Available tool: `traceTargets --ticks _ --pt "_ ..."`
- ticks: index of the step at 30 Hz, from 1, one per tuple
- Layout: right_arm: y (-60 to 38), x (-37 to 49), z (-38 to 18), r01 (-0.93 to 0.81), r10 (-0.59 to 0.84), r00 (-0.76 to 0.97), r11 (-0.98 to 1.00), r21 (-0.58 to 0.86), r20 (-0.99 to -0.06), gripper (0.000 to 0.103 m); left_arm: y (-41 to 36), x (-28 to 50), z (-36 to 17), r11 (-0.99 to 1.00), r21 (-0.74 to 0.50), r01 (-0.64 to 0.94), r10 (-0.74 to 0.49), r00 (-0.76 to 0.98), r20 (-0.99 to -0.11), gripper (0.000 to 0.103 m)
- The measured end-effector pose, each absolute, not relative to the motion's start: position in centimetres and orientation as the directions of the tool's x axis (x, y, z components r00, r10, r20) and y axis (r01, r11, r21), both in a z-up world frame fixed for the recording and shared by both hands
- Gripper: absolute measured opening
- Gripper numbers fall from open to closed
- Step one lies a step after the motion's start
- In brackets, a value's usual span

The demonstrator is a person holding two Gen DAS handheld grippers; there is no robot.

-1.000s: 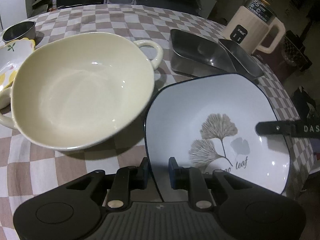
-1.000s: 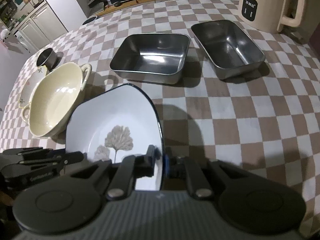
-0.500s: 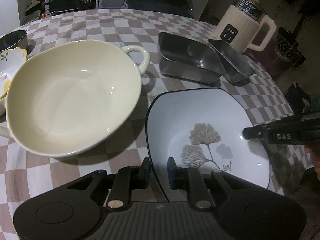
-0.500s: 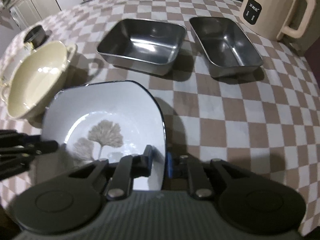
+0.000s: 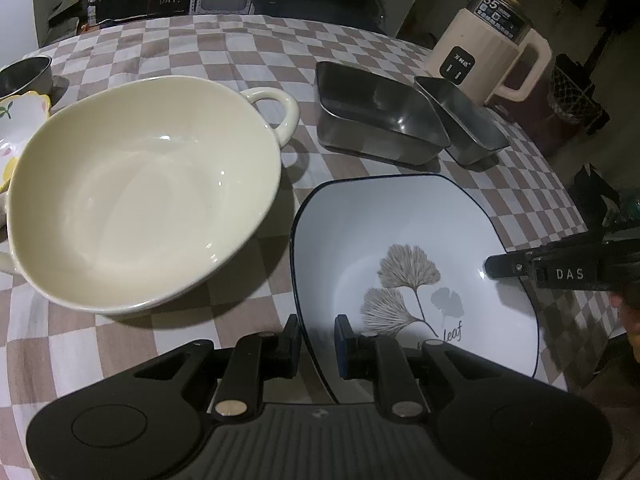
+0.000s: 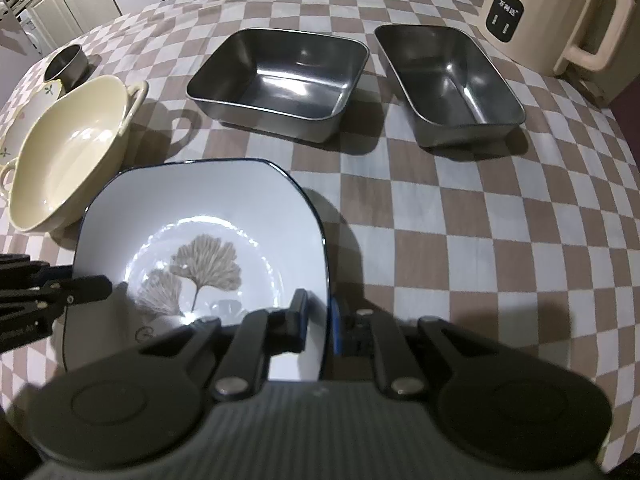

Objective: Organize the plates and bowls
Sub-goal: 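Lower the white plate beside the cream bowl and open both tools, then move both tools to the rim of the cream two-handled bowl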

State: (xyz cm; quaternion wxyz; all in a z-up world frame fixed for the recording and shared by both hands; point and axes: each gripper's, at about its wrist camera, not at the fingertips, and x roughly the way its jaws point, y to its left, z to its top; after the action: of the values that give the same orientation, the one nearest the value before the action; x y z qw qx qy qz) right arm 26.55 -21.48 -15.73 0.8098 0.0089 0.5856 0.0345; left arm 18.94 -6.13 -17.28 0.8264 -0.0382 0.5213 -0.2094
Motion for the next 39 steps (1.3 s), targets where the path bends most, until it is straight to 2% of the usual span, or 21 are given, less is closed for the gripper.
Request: traceTargets --ticks 20,25,26,28,32,34,39 --pt "-21.8 26.0 -15.9 -0.033 0.088 0.297 0.996 0.082 -0.951 0.015 -6.5 19.6 -17.2 0.918 -0.259 0.302 -0.359 0.348 -0.866 0.019" --pt "-22.0 25.4 -15.9 -0.032 0.086 0.302 0.996 0.080 -0.950 0.018 -6.6 19.4 -17.2 0.922 -0.254 0.293 -0.348 0.336 -0.875 0.021" --pt "-22.0 25.3 -15.9 -0.031 0.086 0.302 0.996 0.081 -0.949 0.018 -6.6 19.3 -17.2 0.923 -0.251 0.292 -0.344 0.335 -0.877 0.023" --pt "-22.1 25.1 -15.8 -0.029 0.086 0.301 0.996 0.081 -0.950 0.019 -6.6 19.1 -17.1 0.925 -0.247 0.287 -0.339 0.337 -0.878 0.035" --pt "-22.2 24.6 -15.4 -0.030 0.085 0.304 0.996 0.080 -0.949 0.022 -6.3 18.7 -16.8 0.923 -0.262 0.283 -0.351 0.336 -0.874 0.051" --pt "-22.3 24.3 -15.1 -0.028 0.083 0.306 0.997 0.078 -0.948 0.029 -6.3 18.4 -16.6 0.923 -0.263 0.282 -0.352 0.337 -0.873 0.063" --pt "-22.5 23.6 -14.5 -0.024 0.069 0.323 0.998 0.065 -0.944 0.044 -6.1 17.7 -16.2 0.922 -0.269 0.277 -0.357 0.343 -0.869 0.083"
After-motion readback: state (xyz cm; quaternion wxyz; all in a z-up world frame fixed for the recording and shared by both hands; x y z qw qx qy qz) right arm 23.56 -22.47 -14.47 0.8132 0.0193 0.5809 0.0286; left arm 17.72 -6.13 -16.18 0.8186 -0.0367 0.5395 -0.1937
